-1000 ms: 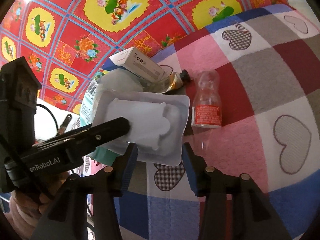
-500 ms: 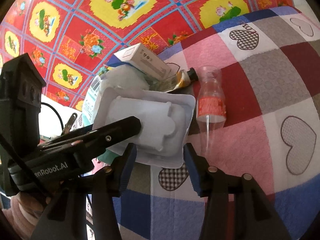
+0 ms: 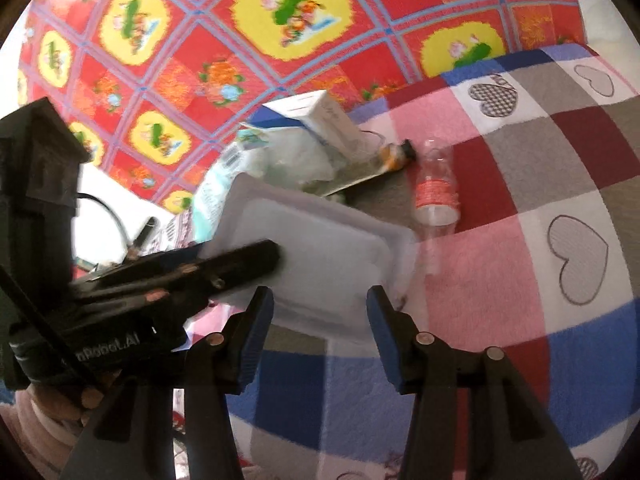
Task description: Collect trash
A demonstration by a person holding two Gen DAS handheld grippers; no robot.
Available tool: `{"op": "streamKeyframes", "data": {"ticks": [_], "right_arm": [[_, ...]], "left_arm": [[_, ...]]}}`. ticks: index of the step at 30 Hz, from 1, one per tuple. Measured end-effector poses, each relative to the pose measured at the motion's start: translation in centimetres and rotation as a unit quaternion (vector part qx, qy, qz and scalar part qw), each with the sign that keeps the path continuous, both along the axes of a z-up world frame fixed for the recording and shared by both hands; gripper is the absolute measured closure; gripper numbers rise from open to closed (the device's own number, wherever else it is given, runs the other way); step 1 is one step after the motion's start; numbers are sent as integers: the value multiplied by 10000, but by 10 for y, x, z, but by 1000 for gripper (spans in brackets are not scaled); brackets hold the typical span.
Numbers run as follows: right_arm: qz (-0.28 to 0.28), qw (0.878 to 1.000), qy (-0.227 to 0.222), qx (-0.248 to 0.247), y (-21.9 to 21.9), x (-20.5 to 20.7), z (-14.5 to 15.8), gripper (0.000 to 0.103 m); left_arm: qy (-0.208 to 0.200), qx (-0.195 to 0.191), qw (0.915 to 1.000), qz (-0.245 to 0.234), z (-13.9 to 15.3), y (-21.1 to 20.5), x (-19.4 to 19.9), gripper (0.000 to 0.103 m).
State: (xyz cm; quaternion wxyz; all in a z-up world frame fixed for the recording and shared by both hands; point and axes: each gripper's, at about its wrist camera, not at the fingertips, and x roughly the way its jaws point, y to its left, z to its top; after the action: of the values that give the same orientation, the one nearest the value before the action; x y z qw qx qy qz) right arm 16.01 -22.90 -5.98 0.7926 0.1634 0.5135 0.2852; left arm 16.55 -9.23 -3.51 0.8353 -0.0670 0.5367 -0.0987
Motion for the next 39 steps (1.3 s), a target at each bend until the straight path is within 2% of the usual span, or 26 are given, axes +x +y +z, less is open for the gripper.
{"op": "streamKeyframes", "data": {"ticks": [3,8,15,19,23,29,33,39], "right_arm": [[11,9998,-132,-140,4,-12,6,53],[58,9997,-79,-214,4,-31,9,53],[317,9985,-1,-437,15,-51,9,53],[603,9958,-10,-693,28,-61,6,53],[801,9919,-177,-966,39,-68,9,53],[776,9896,-290,-1175,35,-61,13,53],[636,9907,-243,-1182,30,-49,10,52],[799,9881,6,-1317,42,-32,-11,52]], "left_arm": [[-40,-74,9999,-56,1,-1,-10,59],[-27,-161,9997,-161,-1,1,-29,59],[171,-383,9991,-18,-8,17,-54,56],[276,-333,9989,193,-17,34,-68,54],[368,-113,9981,489,-28,51,-75,56],[485,-155,9949,867,-39,75,-82,56],[599,-394,9921,1025,-43,84,-91,55],[822,-541,9892,1083,-54,81,-98,55]]}}
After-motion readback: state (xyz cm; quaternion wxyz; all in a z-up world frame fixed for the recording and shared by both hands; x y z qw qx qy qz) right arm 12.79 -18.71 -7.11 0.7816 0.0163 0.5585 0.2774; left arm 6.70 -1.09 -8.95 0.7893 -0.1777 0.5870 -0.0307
